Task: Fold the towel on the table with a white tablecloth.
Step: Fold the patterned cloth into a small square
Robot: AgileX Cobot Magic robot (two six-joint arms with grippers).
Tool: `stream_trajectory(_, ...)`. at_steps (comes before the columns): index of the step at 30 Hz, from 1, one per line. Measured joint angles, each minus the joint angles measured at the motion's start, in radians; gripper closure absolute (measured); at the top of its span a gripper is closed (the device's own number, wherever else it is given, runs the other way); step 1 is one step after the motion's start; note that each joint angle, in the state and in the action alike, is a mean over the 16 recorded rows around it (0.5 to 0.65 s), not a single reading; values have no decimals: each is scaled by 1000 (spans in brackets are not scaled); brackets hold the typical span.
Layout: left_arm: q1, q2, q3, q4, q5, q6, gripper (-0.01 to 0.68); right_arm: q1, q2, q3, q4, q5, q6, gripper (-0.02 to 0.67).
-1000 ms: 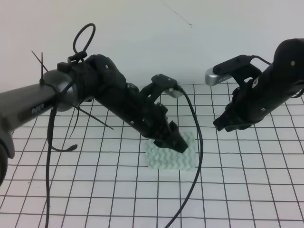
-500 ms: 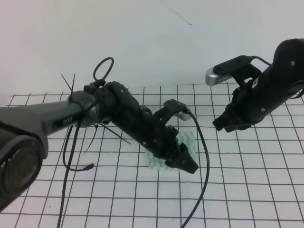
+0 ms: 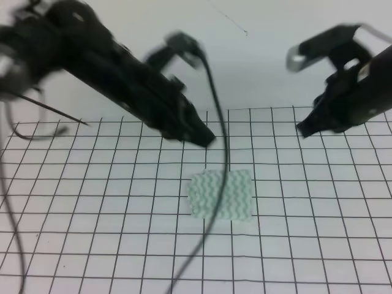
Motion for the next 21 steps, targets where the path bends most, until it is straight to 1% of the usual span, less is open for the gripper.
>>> stream_trajectory(5, 69, -203, -1, 24, 17, -70, 618, 0, -194, 20, -48, -14, 46, 639)
stream_trajectory(8, 95, -345, 51, 21, -27, -105, 654, 0, -323, 60, -62, -30, 75, 639)
stream_trajectory(10, 104, -449, 110, 22, -84, -130, 665, 0, -410, 101, -64, -49, 92, 639)
stream_trajectory(14, 105, -672, 283, 30, -239, -178, 671, 0, -579, 214, -78, -114, 142, 639)
stream_trajectory(21, 94, -1099, 702, 32, -561, -253, 673, 0, -818, 473, -143, -257, 242, 639)
